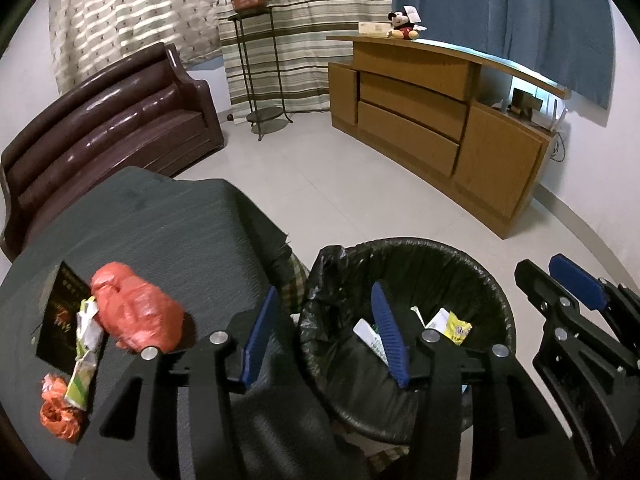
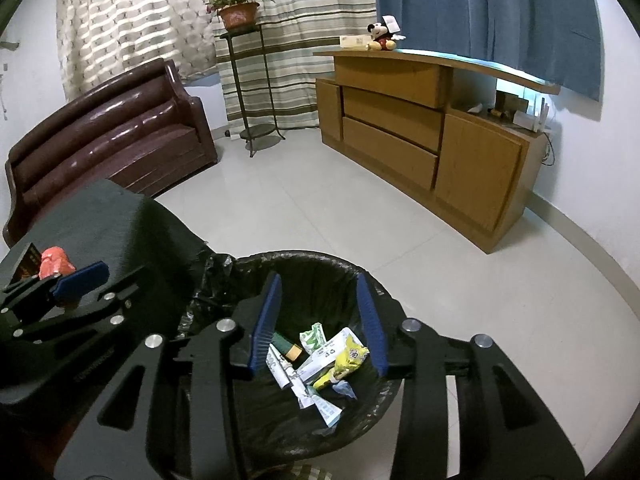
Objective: Collect trash
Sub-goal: 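Move both open tools back over the bags on the table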
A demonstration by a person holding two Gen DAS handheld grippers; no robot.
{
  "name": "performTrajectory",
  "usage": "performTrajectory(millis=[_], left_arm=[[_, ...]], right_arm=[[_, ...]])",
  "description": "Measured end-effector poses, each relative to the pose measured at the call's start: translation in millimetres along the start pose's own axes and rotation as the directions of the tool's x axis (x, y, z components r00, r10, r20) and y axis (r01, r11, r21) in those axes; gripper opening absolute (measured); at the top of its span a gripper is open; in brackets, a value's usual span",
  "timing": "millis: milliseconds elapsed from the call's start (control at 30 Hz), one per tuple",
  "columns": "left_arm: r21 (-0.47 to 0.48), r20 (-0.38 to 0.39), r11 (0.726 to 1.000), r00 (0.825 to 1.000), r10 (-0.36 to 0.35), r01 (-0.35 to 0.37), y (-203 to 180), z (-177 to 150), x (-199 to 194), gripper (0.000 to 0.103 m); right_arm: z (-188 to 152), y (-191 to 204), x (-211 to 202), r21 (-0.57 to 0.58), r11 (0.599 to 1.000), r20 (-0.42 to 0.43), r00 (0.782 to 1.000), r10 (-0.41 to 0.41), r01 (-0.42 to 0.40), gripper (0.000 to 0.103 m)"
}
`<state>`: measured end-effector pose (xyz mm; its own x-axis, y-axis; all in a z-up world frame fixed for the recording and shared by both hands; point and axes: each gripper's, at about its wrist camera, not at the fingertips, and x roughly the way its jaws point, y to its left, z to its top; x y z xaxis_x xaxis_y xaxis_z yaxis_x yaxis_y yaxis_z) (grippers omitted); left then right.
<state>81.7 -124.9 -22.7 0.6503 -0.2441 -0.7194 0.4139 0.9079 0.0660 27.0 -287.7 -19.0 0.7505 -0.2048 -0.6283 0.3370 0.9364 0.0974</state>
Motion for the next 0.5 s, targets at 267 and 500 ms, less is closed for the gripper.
performTrajectory(millis=[267,500], left_arm=[[-0.031,0.004,0.999,0.999,0.032,-0.032,27,-14,-24,0.052],[-0.083,0.019,0.993,0.997,0.080,-0.079,62,-31,-50,0.052]], right_arm=[[-4,28,-12,-0.037,0.998,-0.015,0.998,0.058,-0.059,0.040],[-13,71,-24,-0.101,0.986,-0.038,0.991,0.126,-0.129,0.040]])
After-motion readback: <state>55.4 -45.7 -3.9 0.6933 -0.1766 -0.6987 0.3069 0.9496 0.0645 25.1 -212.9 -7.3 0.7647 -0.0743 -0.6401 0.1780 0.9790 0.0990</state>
